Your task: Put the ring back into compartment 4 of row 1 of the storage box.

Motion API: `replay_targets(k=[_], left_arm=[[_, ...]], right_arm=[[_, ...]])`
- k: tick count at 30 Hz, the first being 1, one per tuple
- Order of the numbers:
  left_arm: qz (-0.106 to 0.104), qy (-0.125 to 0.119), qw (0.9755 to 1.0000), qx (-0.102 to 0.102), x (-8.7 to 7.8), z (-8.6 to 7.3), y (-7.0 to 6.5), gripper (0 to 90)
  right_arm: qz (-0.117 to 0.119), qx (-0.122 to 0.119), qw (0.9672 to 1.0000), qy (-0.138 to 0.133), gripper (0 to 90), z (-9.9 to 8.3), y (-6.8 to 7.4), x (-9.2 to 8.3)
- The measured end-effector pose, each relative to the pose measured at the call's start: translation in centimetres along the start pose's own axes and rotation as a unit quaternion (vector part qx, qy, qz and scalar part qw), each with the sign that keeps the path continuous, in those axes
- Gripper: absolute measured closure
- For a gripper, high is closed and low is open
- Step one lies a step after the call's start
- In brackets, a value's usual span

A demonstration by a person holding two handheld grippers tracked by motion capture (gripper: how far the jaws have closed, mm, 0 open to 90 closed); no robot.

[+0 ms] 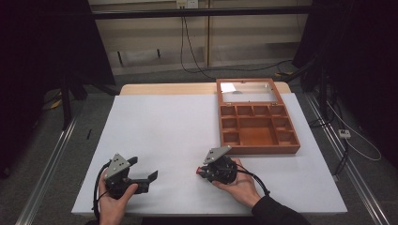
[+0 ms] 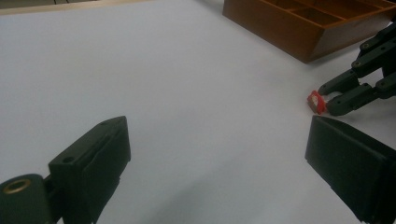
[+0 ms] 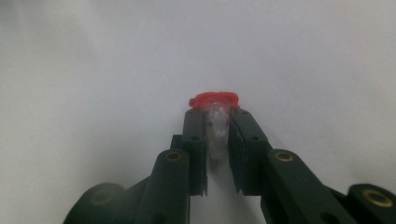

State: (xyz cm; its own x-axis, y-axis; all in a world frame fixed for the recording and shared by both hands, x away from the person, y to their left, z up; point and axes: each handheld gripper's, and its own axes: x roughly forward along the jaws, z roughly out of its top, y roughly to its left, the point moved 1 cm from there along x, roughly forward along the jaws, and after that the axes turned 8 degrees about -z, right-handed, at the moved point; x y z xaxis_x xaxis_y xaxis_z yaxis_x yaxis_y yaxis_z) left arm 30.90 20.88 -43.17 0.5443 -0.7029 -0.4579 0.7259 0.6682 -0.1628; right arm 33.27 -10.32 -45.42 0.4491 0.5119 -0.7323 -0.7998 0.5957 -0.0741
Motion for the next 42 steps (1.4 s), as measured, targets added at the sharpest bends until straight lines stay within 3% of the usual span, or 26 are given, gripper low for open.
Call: replay_targets(k=[22, 42], left_arm=[[0.0, 0.0, 1.0, -0.003, 0.1, 0.0, 0.0, 6.7], [0.001, 0.002, 1.0, -0.005, 0.0, -0.1, 0.2, 6.7]], right_arm=[[0.004, 0.006, 0.9997, -0.025, 77.7, 0.1, -0.3, -1.0], [0.002, 0.025, 0.9979, -0.06, 77.9, -0.3, -1.5, -3.5]])
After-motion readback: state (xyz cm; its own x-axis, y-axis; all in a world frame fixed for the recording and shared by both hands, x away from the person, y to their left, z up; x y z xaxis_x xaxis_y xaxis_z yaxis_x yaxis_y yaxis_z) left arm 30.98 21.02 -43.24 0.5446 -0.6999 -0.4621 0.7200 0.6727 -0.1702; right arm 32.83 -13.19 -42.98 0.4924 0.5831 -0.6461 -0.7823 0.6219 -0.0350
